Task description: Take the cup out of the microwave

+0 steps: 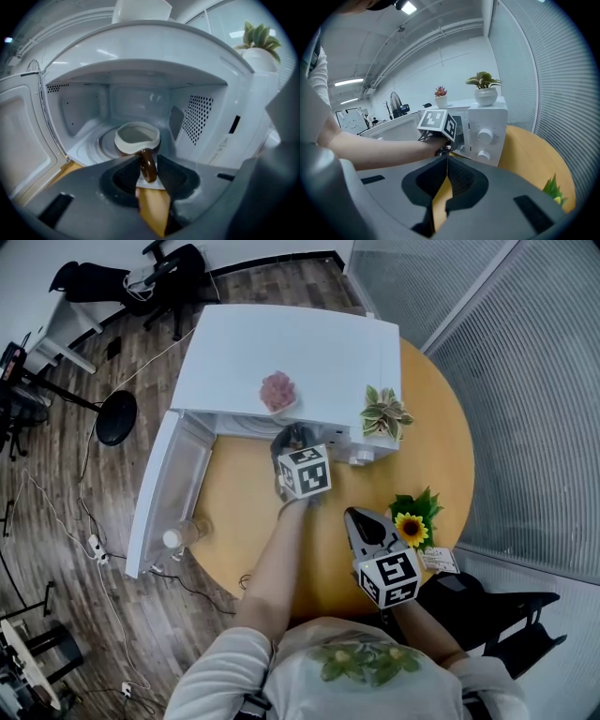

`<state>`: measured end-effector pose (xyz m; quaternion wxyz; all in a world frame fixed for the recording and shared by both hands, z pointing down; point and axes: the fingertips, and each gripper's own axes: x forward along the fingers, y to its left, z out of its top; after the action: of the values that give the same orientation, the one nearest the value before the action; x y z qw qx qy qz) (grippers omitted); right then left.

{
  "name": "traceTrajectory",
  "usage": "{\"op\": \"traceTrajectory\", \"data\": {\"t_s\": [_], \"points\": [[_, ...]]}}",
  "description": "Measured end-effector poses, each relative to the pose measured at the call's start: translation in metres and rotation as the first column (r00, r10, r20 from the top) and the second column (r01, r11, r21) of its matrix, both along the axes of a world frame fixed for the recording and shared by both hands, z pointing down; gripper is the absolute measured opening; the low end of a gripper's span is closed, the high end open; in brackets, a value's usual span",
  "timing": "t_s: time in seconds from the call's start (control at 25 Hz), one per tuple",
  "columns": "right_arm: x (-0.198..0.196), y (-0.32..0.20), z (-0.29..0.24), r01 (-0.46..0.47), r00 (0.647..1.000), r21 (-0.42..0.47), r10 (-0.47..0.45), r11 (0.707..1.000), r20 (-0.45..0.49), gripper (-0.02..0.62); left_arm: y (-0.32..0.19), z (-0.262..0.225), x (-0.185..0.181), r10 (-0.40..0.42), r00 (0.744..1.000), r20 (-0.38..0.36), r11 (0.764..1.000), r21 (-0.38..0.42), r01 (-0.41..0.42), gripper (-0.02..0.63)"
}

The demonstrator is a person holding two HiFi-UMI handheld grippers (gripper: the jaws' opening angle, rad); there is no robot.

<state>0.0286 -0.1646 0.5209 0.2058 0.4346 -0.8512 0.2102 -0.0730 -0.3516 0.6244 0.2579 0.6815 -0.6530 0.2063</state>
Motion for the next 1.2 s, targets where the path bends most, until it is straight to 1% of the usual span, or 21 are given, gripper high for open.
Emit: {"op": "traceTrajectory", "data": {"t_s": [0.12,0.32,0.4,0.6,0.8,0.92,1.2], "points": [[-0.001,0.001,0.002,-0.003,1.000,-0.006,0.003,1.000,0.000,0.018,0.000,0.000,0.000,-0.011,1.000,0.004,1.000,-0.004,0.011,0.112],[-0.001,0.003,0.001,-0.007,1.000,-0.007,0.007,1.000,0.002,0.018,0.001,0.001,-0.009,-0.033,0.999,0.009,0.999,-0.012,0.033,0.080],[0.000,0.003,0.000,-0.010,1.000,-0.007,0.010,1.000,0.000,0.018,0.001,0.001,-0.013,-0.020,1.000,0.021,1.000,-0.012,0.021,0.069],[0.000,0.004,0.000,-0.015,1.000,-0.009,0.015,1.000,0.003,0.018,0.001,0.000,-0.015,0.023,0.999,0.047,1.000,-0.008,-0.023,0.067],[-0.002,0.004,-0.002,-0.016,1.000,-0.004,0.016,1.000,0.004,0.018,0.003,0.000,-0.019,0.040,0.999,0.032,0.999,0.021,-0.041,0.066],[-0.001,0.004,-0.002,-0.018,1.000,-0.005,0.018,1.000,0.000,0.018,0.005,-0.001,-0.021,0.048,0.998,0.043,0.998,0.034,-0.049,0.066],[0.000,0.007,-0.001,-0.024,1.000,-0.008,0.024,1.000,-0.014,0.018,0.008,-0.008,-0.026,0.051,0.998,0.042,0.997,0.061,-0.053,0.064]]}}
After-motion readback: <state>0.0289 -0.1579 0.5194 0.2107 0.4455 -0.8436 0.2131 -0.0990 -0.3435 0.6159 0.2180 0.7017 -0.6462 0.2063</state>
